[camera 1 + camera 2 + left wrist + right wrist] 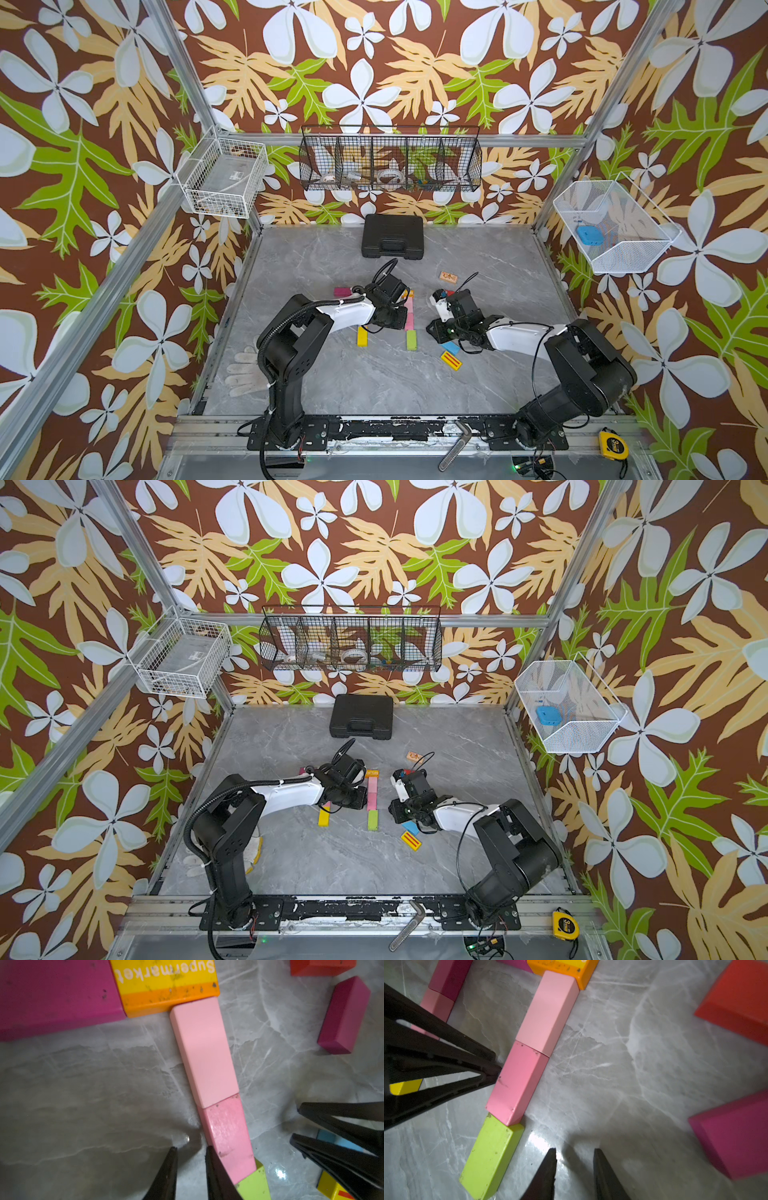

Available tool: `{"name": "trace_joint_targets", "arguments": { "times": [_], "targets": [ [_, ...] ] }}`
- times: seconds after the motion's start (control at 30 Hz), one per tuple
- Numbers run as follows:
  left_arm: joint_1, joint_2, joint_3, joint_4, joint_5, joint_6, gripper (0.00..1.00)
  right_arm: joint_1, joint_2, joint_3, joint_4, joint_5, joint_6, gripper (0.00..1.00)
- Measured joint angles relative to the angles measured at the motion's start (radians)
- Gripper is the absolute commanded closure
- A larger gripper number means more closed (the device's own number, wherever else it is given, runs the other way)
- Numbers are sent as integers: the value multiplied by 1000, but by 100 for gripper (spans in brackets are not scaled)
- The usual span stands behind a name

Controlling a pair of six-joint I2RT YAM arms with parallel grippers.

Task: Assemble the number 7 with building blocks
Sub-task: Adjust the building block at the center of the board.

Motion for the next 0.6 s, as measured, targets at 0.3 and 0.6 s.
{"name": "trace_joint_targets", "arguments": {
  "times": [0.3,0.6],
  "targets": [
    [0,0,-5,9,0,0,73,4,-3,-9,10,-10,-3,69],
    [0,-36,-38,-13,-32,-1,76,50,-5,-16,19,-18,-19,69]
  ]
}}
